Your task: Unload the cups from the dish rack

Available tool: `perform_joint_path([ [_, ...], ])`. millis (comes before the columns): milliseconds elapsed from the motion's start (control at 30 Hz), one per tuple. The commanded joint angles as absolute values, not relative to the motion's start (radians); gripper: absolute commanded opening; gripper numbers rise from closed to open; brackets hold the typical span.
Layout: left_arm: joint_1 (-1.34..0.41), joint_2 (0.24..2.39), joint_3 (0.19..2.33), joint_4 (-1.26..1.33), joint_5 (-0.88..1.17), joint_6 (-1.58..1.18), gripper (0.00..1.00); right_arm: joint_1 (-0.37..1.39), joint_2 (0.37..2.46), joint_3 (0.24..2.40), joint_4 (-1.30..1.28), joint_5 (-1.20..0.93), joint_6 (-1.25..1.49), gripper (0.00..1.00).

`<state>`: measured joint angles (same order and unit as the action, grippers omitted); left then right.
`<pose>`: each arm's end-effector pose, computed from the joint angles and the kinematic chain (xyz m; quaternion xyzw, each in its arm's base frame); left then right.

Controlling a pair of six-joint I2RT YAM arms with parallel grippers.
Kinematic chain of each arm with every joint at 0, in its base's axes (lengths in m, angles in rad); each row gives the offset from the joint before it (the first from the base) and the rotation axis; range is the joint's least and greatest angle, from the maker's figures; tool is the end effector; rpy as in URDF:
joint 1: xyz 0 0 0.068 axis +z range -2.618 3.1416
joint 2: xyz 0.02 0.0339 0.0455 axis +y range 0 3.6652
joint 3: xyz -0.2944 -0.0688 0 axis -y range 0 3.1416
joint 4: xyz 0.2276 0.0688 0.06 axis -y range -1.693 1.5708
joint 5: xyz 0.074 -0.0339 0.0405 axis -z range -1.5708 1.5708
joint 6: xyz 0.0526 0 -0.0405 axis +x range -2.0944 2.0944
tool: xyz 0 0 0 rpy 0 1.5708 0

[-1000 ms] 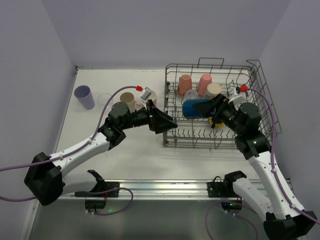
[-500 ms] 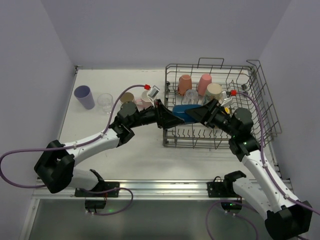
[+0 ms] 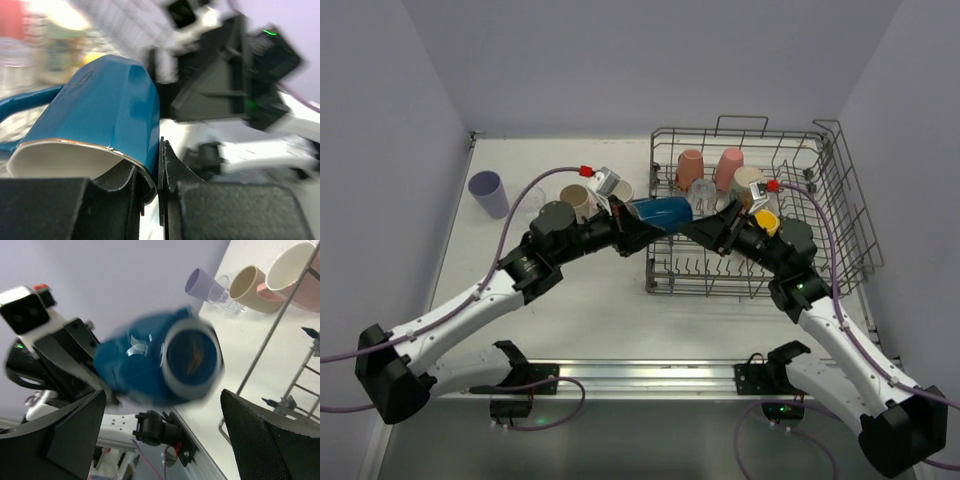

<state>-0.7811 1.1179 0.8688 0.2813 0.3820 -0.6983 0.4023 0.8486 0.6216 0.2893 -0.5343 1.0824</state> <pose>0.1632 -0.1894 0.3842 0.1645 0.6768 -0.5730 0.4320 0.1549 0.0950 0.3491 0.0389 0.6868 0.6084 0.3958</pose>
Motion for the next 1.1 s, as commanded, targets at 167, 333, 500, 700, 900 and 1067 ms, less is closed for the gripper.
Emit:
perform_joint_path([
  [167, -0.769, 0.989, 1.218, -0.615, -0.19, -0.364, 0.0, 0.408, 0.753, 0.68, 0.031, -0.465, 0.821, 0.99],
  [333, -0.769, 1.147, 1.223, -0.779, -0.213, -0.351, 0.0, 0.408, 0.718, 0.699, -0.06, -0.405, 0.746, 0.99],
  [500, -0.765, 1.317, 1.253, -0.77, -0.29, -0.278, 0.0, 0.408, 0.681, 0.71, -0.138, -0.373, 0.684, 0.99],
  [700, -0.729, 1.544, 1.368, -0.759, -0.218, -0.201, 0.0, 0.408, 0.647, 0.693, -0.179, -0.324, 0.641, 0.99],
  [900, -0.69, 1.666, 1.446, -0.749, -0.161, -0.173, 0.0, 0.408, 0.649, 0.664, -0.167, -0.328, 0.626, 0.99],
  [1067, -0.669, 1.718, 1.454, -0.753, -0.13, -0.17, 0.0, 0.408, 0.657, 0.65, -0.163, -0.325, 0.607, 0.99],
])
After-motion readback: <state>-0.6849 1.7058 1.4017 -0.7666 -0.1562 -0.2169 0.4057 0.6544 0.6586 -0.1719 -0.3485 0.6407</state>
